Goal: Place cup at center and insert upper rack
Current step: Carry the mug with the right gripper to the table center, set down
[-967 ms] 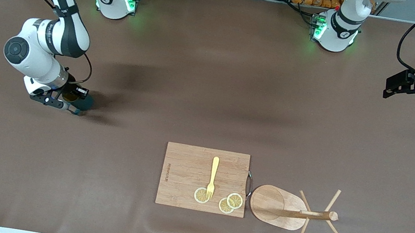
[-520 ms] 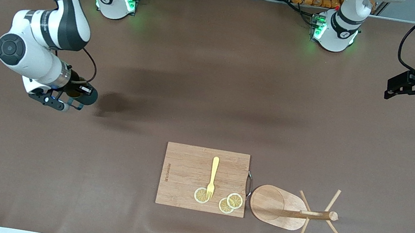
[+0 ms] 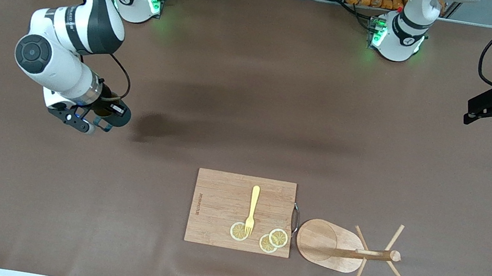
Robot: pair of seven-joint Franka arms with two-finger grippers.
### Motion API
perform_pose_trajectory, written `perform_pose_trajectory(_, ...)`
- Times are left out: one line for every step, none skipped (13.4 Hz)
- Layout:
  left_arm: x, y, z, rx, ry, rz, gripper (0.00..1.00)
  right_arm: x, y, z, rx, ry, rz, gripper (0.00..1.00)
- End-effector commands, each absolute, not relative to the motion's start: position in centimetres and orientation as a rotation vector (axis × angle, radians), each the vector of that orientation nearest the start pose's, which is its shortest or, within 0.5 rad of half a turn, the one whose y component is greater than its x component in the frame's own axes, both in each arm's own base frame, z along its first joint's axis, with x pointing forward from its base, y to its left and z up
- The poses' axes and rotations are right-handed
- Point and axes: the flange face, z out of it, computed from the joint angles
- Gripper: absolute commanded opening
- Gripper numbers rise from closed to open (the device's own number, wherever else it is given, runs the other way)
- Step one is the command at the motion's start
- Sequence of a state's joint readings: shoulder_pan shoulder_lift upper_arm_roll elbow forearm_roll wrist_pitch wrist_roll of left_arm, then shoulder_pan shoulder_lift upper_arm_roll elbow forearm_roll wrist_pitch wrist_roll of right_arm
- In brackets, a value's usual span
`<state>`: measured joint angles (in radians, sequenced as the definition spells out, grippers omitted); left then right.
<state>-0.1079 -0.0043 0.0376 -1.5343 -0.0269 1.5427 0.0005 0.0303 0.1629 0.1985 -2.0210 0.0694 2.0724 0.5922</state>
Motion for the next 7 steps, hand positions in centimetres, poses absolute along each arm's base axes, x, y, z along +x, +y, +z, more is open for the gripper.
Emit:
perform_pose_trajectory(54.9, -4.0, 64.7, -3.163, 0.098, -0.045, 1.00, 56.0, 15.1, 37.5, -2.994, 0.687, 0.206, 0.00)
perform_pose_trajectory(54.9, -4.0, 64.5, -3.161, 0.098, -0.040, 1.00, 56.0, 15.6, 37.6, -2.985, 0.701, 0.201, 0.00)
perform_pose_trajectory(55.0, -3.9, 64.4, -3.161, 0.096, -0.035, 1.00, 56.1, 16.8, 38.0, -2.957, 0.757, 0.206, 0.00)
perform_pose_trajectory(55.0, -3.5, 64.1, -3.163, 0.084, -0.026, 1.00, 56.1, 18.7, 38.6, -2.931, 0.818, 0.201, 0.00)
perform_pose_trajectory(55.1, -3.5, 63.8, -3.164, 0.081, -0.016, 1.00, 56.3, 20.4, 38.7, -2.908, 0.894, 0.199, 0.00)
perform_pose_trajectory(55.2, -3.5, 63.7, -3.164, 0.081, -0.013, 1.00, 56.7, 21.7, 38.7, -2.874, 0.984, 0.205, 0.00)
perform_pose_trajectory(55.3, -3.6, 63.6, -3.164, 0.083, -0.011, 1.00, 56.8, 24.2, 38.6, -2.845, 1.058, 0.212, 0.00)
